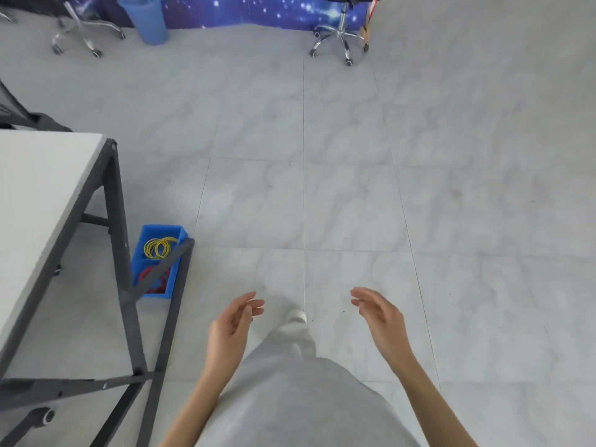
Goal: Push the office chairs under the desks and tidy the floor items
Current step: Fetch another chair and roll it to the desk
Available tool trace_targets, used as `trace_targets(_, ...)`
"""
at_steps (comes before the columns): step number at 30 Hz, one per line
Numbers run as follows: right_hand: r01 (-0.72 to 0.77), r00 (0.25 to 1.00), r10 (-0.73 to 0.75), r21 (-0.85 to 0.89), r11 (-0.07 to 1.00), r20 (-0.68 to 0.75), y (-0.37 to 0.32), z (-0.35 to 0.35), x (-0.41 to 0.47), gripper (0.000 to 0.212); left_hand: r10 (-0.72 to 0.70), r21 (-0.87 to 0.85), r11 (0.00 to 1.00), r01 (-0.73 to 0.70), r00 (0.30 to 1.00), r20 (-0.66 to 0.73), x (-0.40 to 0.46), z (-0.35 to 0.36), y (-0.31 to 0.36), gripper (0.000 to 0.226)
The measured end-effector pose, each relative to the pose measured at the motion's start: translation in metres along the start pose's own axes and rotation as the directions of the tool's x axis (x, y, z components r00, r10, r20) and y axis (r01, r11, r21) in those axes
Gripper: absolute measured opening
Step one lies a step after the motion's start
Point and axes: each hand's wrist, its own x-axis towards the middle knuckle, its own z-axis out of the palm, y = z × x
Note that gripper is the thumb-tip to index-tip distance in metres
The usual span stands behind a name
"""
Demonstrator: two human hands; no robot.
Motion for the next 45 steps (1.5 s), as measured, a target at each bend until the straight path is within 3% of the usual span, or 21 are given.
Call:
trace_targets(6, -0.136, 0.991, 0.137, 0.015, 0.991, -0.012, -0.043, -0.002, 0.107, 0.03, 0.137, -0.021, 0.99, -0.136, 0.989, 0.053, 0.183, 0.018, 0.112, 0.034)
trace_targets(12, -0.079, 0.997, 0.079, 0.014, 0.997, 0.027, -0.101, 0.01, 0.276, 0.03, 0.137, -0.012, 0.991, -0.137, 0.99, 0.022, 0.325, 0.028, 0.154, 0.034)
trace_targets(16, 0.015, 0.974, -0.01, -0.021, 1.0, 0.226, -0.161, 0.048, 0.415, 0.032, -0.038, -0.043, 0.999, 0.033, 0.991, -0.125, 0.395, 0.026, 0.141, 0.035)
trace_targets(19, 0.112, 0.92, -0.099, -0.013, 0.994, 0.38, -0.239, 0.083, 0.518, 0.028, -0.179, -0.13, 0.981, 0.145, 0.933, -0.312, 0.441, 0.018, 0.143, 0.039)
trace_targets(24, 0.262, 0.817, -0.221, -0.002, 0.965, 0.532, -0.356, 0.155, 0.653, 0.027, -0.242, -0.186, 0.968, 0.171, 0.836, -0.492, 0.53, -0.007, 0.18, 0.031)
trace_targets(28, 0.326, 0.75, -0.227, -0.049, 0.944, 0.621, -0.395, 0.221, 0.738, 0.025, -0.258, -0.234, 0.961, 0.148, 0.782, -0.567, 0.618, -0.026, 0.189, 0.027)
trace_targets(36, 0.259, 0.779, -0.073, -0.213, 0.942, 0.622, -0.44, 0.325, 0.871, 0.031, -0.228, -0.248, 0.964, 0.098, 0.787, -0.574, 0.846, -0.151, 0.227, 0.034)
trace_targets(45, 0.292, 0.754, -0.08, -0.224, 0.93, 0.652, -0.559, 0.465, 1.023, 0.031, -0.157, -0.218, 0.975, 0.035, 0.802, -0.576, 1.062, -0.296, 0.29, 0.034)
